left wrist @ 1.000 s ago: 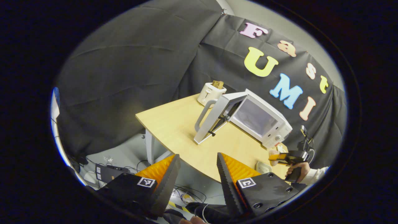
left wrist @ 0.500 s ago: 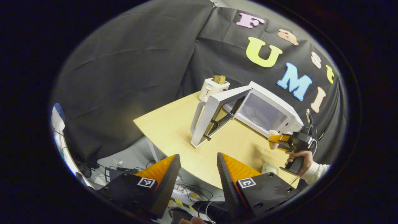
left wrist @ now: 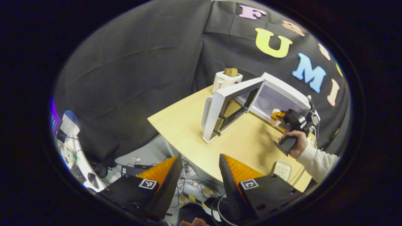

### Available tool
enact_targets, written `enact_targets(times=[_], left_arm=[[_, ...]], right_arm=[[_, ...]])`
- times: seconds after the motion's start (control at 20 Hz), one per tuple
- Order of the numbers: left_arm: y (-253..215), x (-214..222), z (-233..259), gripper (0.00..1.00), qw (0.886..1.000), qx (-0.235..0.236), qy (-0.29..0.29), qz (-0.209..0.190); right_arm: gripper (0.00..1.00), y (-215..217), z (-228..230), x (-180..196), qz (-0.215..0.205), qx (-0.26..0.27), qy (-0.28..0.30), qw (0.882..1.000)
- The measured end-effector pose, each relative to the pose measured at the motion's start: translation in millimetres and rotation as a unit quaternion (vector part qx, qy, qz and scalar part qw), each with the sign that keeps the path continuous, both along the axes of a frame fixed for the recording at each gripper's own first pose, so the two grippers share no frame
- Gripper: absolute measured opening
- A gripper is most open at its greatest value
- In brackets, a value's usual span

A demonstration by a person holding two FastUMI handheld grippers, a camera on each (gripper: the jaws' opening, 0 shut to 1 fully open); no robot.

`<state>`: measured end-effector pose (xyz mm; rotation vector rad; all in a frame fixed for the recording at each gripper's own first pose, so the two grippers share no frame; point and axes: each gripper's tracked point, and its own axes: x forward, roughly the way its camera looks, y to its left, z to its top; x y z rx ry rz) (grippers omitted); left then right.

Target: Open the microwave oven with the left hand, put the food in, and close the microwave oven.

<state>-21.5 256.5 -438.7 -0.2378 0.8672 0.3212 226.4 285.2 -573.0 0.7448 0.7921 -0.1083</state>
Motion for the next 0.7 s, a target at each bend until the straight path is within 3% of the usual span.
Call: enact_targets(times=[0.3,0.5,0.7], left_arm=[[3,-20,1,0.87,0.999,0.013,0.016,0.029],[8,-35,4,0.87,0.999,0.018,0.027,0.041],[10,-40,1,0.87,0.998,0.017,0.033,0.047]], right_arm=[[0.63,-29,-17,55,-0.115,-0.020,-0.027,0.993],[0.63,-41,-30,71,-0.155,-0.050,-0.034,0.986],[0.66,-37,-43,77,-0.174,-0.039,-0.028,0.984]])
